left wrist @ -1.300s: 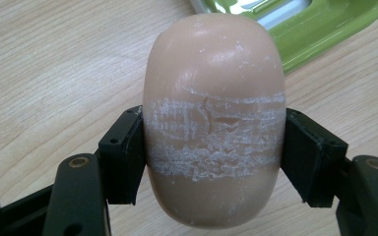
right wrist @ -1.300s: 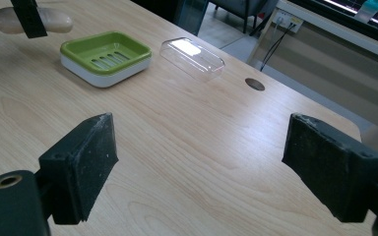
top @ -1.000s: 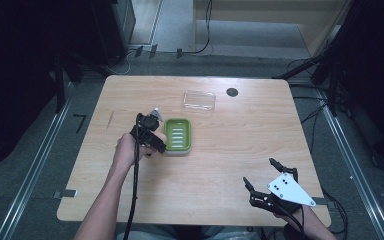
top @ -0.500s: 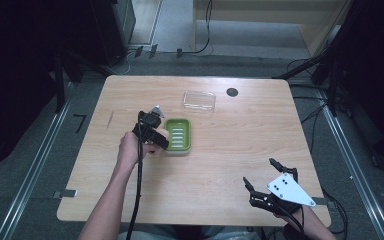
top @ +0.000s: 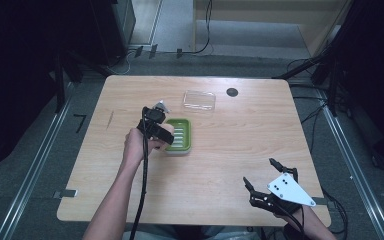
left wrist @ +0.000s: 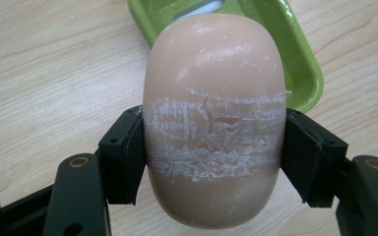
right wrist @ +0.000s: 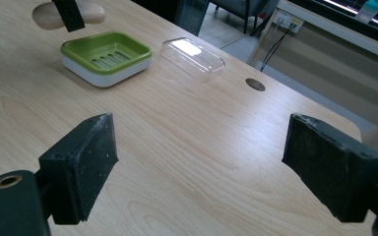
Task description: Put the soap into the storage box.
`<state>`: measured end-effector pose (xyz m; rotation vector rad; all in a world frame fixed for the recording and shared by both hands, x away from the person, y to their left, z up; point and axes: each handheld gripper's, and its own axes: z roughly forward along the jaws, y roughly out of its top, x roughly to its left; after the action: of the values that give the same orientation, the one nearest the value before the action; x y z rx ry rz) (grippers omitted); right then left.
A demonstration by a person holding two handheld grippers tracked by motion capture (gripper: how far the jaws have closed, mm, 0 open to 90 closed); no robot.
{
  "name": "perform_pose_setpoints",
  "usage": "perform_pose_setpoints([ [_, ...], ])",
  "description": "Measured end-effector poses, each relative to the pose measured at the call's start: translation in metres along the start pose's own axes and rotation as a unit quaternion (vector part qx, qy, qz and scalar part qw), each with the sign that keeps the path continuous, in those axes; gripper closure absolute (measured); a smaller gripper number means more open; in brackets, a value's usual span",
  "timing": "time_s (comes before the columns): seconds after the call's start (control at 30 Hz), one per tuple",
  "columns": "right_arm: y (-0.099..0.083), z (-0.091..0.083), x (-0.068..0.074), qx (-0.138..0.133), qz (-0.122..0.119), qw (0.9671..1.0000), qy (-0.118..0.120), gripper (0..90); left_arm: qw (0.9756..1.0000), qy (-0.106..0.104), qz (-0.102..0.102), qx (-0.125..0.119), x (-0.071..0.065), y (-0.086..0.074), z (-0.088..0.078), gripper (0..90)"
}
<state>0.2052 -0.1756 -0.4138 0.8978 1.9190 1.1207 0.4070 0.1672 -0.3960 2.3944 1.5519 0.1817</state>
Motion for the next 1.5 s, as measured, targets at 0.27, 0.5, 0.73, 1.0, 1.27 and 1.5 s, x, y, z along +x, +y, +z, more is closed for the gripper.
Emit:
perform_pose_setpoints([
  [0.27, 0.0, 0.0, 0.0, 0.0, -0.001, 1.0, 0.0, 13.1, 0.9998, -0.003, -0.014, -0.01, -0.006, 0.006, 0.006, 34.0],
  [0.5, 0.0, 0.0, 0.0, 0.0, -0.001, 1.0, 0.0, 13.1, 0.9993, 0.002, -0.03, -0.023, -0.011, 0.012, 0.007, 34.0],
  [0.73, 0.0, 0.0, 0.0, -0.002, -0.001, 1.0, 0.001, 13.1, 0.9983, 0.009, -0.051, -0.029, -0.015, 0.014, 0.014, 34.0],
  [1.0, 0.0, 0.0, -0.001, -0.003, -0.001, 1.0, 0.0, 13.1, 0.9961, 0.019, -0.076, -0.042, -0.021, 0.016, 0.023, 34.0],
  [1.27, -0.001, 0.0, -0.001, -0.004, -0.001, 1.0, 0.0, 13.1, 0.9935, 0.03, -0.093, -0.058, -0.026, 0.018, 0.03, 34.0],
  [1.5, -0.001, 0.0, -0.001, -0.004, -0.001, 1.0, 0.001, 13.1, 0.9908, 0.041, -0.11, -0.068, -0.028, 0.018, 0.037, 34.0],
])
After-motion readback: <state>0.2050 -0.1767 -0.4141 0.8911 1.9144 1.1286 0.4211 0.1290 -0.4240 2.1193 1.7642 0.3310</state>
